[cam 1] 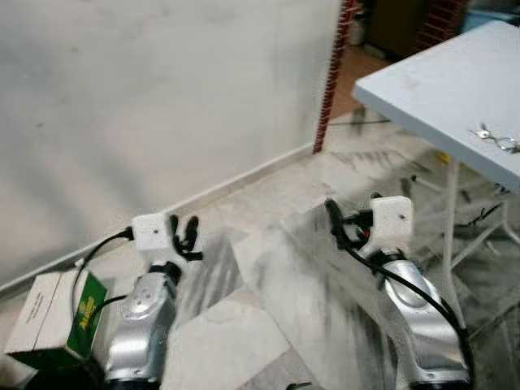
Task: Hang keys on a hook
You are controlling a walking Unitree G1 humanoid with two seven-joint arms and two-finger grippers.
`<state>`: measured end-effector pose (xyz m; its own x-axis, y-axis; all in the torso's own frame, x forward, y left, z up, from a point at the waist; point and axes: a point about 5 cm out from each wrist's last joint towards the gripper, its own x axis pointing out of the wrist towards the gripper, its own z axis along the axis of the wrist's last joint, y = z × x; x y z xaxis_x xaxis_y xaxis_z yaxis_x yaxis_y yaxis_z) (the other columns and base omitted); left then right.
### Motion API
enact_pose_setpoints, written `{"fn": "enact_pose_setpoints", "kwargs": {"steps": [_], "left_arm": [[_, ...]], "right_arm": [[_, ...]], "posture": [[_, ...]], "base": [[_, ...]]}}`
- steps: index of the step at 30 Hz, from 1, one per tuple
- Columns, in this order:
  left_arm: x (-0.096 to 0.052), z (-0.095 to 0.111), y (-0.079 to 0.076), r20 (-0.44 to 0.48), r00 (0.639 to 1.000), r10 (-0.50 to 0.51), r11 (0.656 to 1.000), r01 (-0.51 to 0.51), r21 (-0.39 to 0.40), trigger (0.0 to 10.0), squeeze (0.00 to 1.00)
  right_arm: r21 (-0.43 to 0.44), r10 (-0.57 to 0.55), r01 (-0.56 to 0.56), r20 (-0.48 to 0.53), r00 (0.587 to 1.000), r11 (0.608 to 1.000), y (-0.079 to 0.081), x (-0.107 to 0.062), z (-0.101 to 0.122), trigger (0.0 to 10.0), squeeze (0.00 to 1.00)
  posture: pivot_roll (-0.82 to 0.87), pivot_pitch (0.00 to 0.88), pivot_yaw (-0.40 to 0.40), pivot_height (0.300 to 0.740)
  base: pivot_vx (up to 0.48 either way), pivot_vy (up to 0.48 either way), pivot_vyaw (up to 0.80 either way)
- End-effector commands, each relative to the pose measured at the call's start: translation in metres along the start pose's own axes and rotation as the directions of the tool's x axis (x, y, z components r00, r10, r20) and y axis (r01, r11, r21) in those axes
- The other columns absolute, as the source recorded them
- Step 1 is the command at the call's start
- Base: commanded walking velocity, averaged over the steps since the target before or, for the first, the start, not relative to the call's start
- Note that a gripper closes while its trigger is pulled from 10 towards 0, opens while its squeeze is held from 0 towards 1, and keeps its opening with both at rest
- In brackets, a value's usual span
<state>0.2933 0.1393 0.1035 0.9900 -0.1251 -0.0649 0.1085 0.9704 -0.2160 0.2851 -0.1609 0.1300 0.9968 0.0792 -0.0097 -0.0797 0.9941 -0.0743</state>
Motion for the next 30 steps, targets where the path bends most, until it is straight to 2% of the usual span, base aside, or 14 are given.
{"fn": "enact_pose_setpoints", "kwargs": {"steps": [1, 9, 23, 27, 30], "left_arm": [[-0.0004, -0.0058, 0.0064, -0.029, 0.999, 0.021, 1.000, -0.021, 0.006, 10.0, 0.00], [0.0025, -0.0091, -0.0017, -0.051, 0.998, -0.024, 1.000, 0.025, 0.013, 10.0, 0.00], [0.0017, -0.0123, -0.0015, -0.056, 0.998, -0.022, 0.999, 0.023, 0.025, 10.0, 0.00], [0.0041, -0.0111, 0.0048, -0.049, 0.999, 0.024, 0.997, -0.020, 0.081, 10.0, 0.00], [0.0048, -0.0096, 0.0077, -0.046, 0.999, 0.025, 0.997, -0.022, 0.070, 10.0, 0.00]], "right_arm": [[0.011, -0.006, 0.005, 0.007, 1.000, 1.000, 0.0018, -0.0025, 0.0016, 10.0, 0.00], [0.006, -0.036, 0.036, 0.006, 0.999, 0.999, -0.0043, -0.0038, 0.0009, 10.0, 0.00], [0.001, -0.034, 0.034, 0.009, 0.999, 0.999, -0.0051, -0.0021, 0.0033, 10.0, 0.00], [-0.005, -0.041, 0.041, 0.008, 0.999, 0.999, -0.0064, -0.0033, 0.0023, 10.0, 0.00], [-0.003, -0.040, 0.040, 0.010, 0.999, 0.999, -0.0051, -0.0041, 0.0015, 10.0, 0.00]], "posture": [[-0.13, 0.107, 0.070, 0.740], [-0.14, 0.098, 0.082, 0.740], [-0.15, 0.097, 0.082, 0.740], [-0.14, 0.095, 0.076, 0.740], [-0.14, 0.097, 0.073, 0.740]], "base": [[0.000, 0.000, -0.78], [0.000, 0.000, -0.78], [0.000, 0.000, -0.78], [0.000, 0.000, -0.78], [0.000, 0.000, -0.74]]}}
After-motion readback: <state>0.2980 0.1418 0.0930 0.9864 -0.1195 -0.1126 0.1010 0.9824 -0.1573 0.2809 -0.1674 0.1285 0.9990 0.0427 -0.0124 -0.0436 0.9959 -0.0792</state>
